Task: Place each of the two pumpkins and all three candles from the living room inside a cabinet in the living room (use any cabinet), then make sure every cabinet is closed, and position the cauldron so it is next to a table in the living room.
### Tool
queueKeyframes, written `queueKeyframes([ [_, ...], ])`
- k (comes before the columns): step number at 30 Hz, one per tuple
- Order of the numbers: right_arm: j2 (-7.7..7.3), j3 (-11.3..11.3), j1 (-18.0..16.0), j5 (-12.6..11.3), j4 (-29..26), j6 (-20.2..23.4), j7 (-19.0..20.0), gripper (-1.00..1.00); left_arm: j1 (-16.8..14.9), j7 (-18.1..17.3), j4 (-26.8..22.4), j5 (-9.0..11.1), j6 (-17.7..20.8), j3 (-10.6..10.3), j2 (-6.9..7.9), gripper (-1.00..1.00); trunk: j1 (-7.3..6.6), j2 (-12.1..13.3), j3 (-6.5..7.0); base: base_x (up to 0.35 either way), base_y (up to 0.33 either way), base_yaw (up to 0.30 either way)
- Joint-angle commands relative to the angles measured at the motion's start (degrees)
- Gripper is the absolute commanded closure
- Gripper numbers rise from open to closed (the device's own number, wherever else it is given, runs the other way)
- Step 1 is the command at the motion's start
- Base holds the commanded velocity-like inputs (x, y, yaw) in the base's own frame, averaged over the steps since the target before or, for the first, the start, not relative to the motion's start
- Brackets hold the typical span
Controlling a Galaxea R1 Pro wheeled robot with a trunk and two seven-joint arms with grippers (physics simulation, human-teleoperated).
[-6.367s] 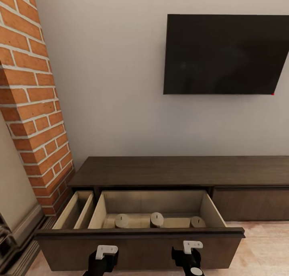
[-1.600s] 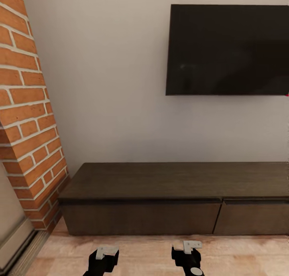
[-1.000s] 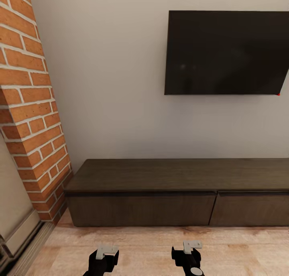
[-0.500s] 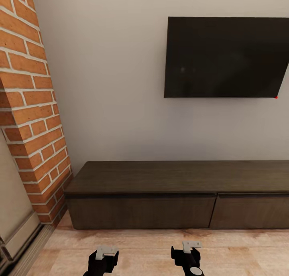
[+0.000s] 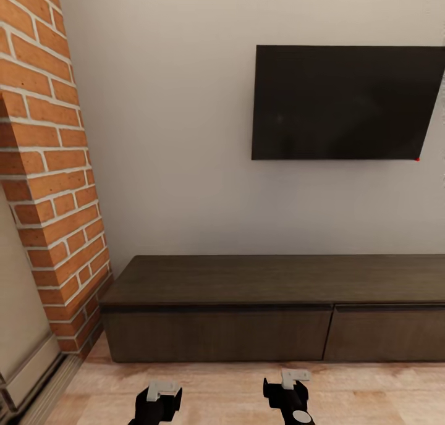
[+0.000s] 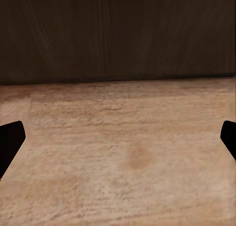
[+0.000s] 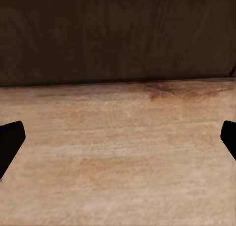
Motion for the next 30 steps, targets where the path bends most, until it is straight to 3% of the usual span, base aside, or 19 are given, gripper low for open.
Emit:
queueKeyframes([
  [1,-0.02,0.49,-0.06,-0.62,-0.01,-0.33,-0.27,-1.0,-0.05,0.45,0.03,0.41,-0.21,-0.48,0.06,-1.0,-0.04,-0.01,0.17,0.0,0.0,0.0],
  [6,-0.02,0.48,-0.06,-0.62,-0.06,-0.34,-0.27,-1.0,-0.05,0.25,0.01,0.41,0.13,-0.48,0.0,-1.0,-0.75,1.22,1.15,0.0,0.0,0.0],
  [8,-0.02,0.48,-0.06,-0.62,-0.09,-0.35,-0.27,-1.0,-0.11,0.27,-0.29,0.52,3.3,-0.48,-0.03,-1.0,-1.19,2.02,1.51,0.0,0.0,0.0],
  [13,-0.02,0.51,-0.06,-0.62,-0.1,-0.35,-0.27,-1.0,-0.13,0.32,-0.45,0.64,6.06,-0.48,-0.09,-1.0,-2.29,4.03,2.41,0.0,0.0,0.0],
  [30,0.06,0.57,-0.06,-0.68,-0.15,-0.35,-0.32,-1.0,-0.23,0.2,-0.54,0.74,9.95,-0.48,-0.07,-1.0,-6.02,10.85,5.46,0.0,0.0,0.0],
])
